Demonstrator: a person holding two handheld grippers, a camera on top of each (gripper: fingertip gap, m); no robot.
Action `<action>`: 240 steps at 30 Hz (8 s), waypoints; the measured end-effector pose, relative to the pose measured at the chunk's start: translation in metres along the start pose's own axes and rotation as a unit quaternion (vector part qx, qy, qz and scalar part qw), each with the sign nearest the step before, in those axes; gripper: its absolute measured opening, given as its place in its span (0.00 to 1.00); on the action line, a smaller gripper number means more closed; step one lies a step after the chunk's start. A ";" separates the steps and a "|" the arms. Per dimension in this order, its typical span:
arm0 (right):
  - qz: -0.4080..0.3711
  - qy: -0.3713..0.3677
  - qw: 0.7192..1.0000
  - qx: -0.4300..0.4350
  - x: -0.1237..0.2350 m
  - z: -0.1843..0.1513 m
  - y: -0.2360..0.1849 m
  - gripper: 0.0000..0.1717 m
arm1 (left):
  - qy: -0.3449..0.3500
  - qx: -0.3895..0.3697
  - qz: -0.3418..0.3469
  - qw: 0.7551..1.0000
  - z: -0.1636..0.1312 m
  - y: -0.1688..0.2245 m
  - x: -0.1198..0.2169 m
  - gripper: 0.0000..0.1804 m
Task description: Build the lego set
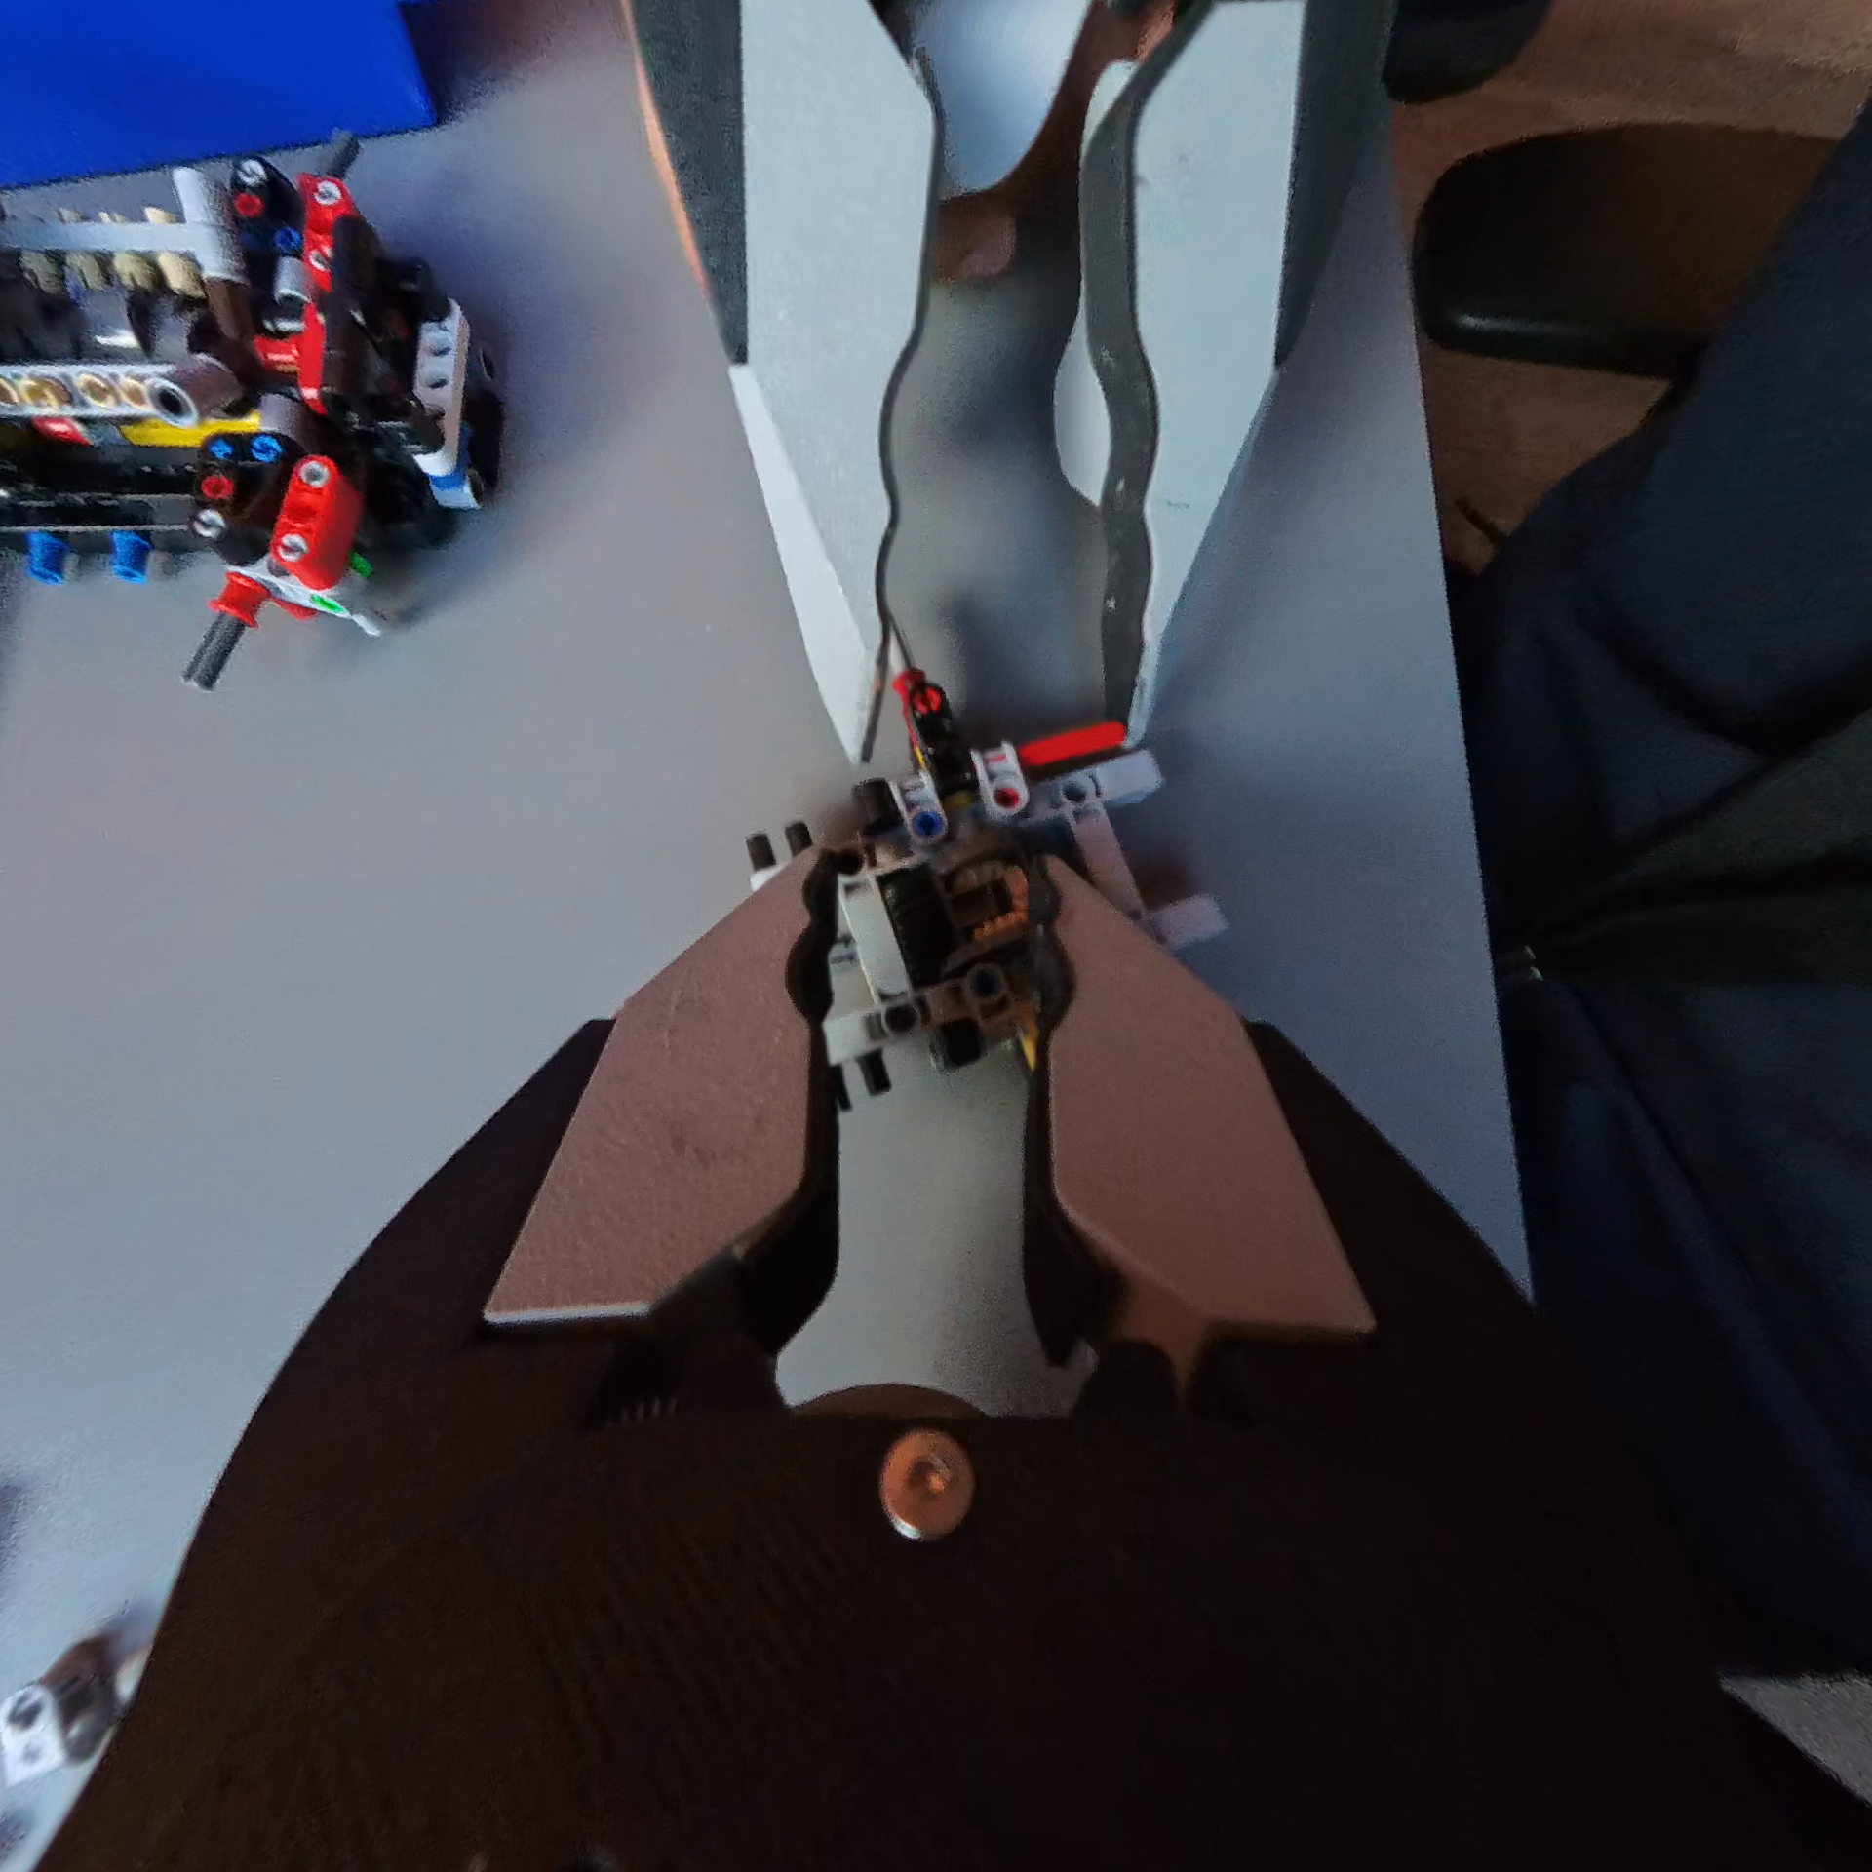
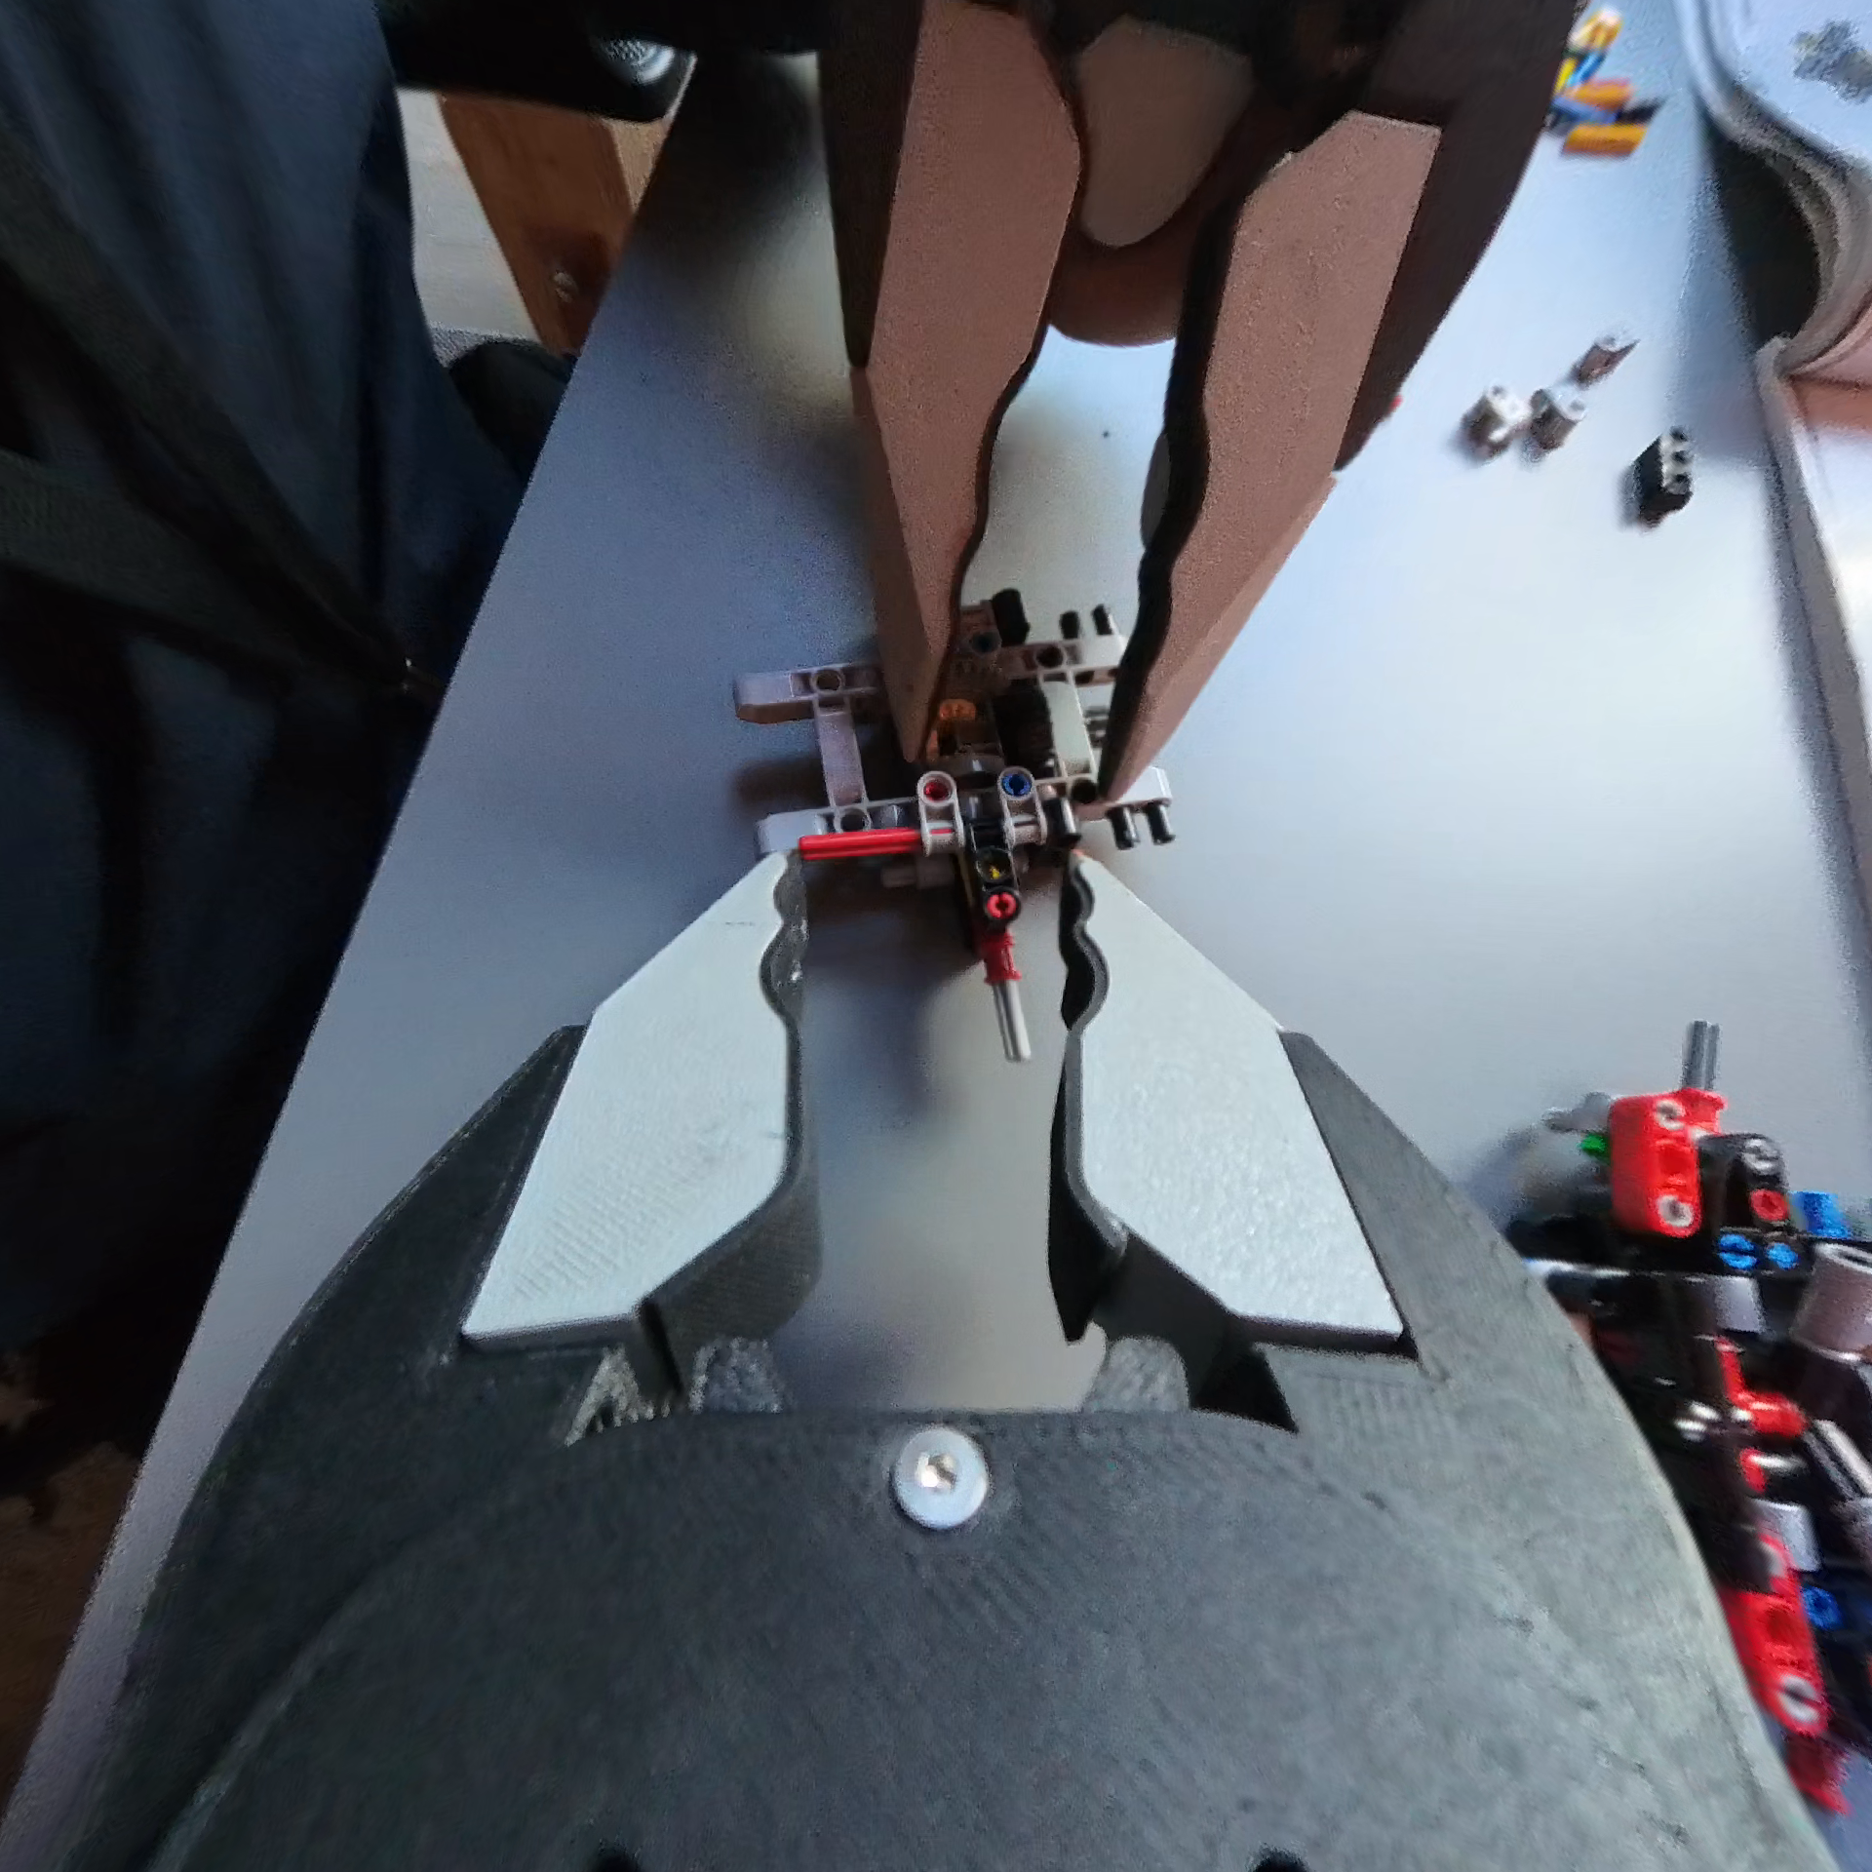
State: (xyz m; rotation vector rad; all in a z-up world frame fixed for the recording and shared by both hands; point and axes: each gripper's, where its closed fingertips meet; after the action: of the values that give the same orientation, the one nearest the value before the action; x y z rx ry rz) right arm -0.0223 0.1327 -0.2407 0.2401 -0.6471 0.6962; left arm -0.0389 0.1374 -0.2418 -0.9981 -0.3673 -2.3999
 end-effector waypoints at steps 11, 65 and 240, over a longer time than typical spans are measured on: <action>-0.003 -0.007 0.998 -0.054 -0.007 -0.005 -0.005 0.34 | 0.020 -0.020 0.026 0.999 0.002 -0.001 -0.004 0.18; 0.064 0.003 0.994 -0.086 0.000 -0.003 -0.003 0.19 | 0.062 -0.010 -0.004 0.998 0.007 -0.002 -0.007 0.18; -0.076 0.053 0.990 -0.108 0.004 0.013 0.003 0.32 | 0.047 0.014 0.063 0.997 -0.001 0.008 0.020 0.34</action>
State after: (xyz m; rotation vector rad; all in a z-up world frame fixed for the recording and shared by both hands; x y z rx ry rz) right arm -0.0279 0.1319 -0.2282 0.0504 -0.5899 0.4852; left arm -0.0475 0.1236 -0.2277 -0.8659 -0.2952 -2.3124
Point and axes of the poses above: each gripper's, where its closed fingertips meet, x back along the fingers, z out of its top, y = z × x across the jaws, and after that the axes turned 4 degrees about z, right-handed
